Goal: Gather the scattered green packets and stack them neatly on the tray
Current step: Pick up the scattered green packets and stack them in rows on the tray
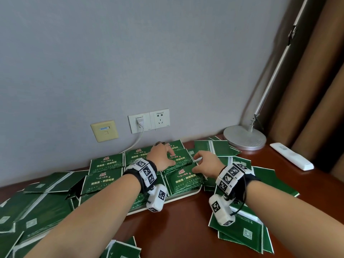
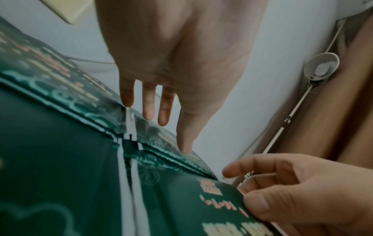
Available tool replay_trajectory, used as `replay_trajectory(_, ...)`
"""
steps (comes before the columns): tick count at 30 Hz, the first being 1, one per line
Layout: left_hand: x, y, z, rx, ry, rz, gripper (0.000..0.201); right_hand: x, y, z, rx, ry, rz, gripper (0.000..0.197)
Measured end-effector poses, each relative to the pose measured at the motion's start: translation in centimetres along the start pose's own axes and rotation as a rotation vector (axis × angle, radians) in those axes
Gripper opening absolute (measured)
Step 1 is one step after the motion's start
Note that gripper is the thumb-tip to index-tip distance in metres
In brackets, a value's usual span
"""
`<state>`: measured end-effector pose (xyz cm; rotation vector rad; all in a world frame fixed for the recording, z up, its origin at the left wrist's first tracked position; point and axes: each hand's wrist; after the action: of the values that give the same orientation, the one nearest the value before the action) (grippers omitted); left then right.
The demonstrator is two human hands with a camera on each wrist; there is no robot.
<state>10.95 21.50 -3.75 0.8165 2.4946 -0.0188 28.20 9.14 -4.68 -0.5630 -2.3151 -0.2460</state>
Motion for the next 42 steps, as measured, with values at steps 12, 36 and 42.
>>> replay_trajectory(12,-0.1,-0.6,0.0,0.068,0.079,0.043,0.032,-0.1,-0.3,0.7,0.024,-0.032,-0.006,0.047)
replay_trajectory(36,-3.8,-3.2,-1.6,0.015,0.08,0.093,0.028,-0.8,-2.8,-3.0,-0.067,-0.029,0.049,0.053)
replay_trajectory(42,-7.6,-5.2,-1.4,0.014,0.082,0.158,0.022,-1.8,-5.9,-6.7,-0.099,-0.041,0.072,0.05)
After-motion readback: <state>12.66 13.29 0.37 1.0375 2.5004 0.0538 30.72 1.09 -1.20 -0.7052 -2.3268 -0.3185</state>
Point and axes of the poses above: each hand's wrist, its own y-axis towards the middle knuckle, its own z-axis out of the palm, x = y × z, and after that the axes turned 6 degrees about -x, right-handed
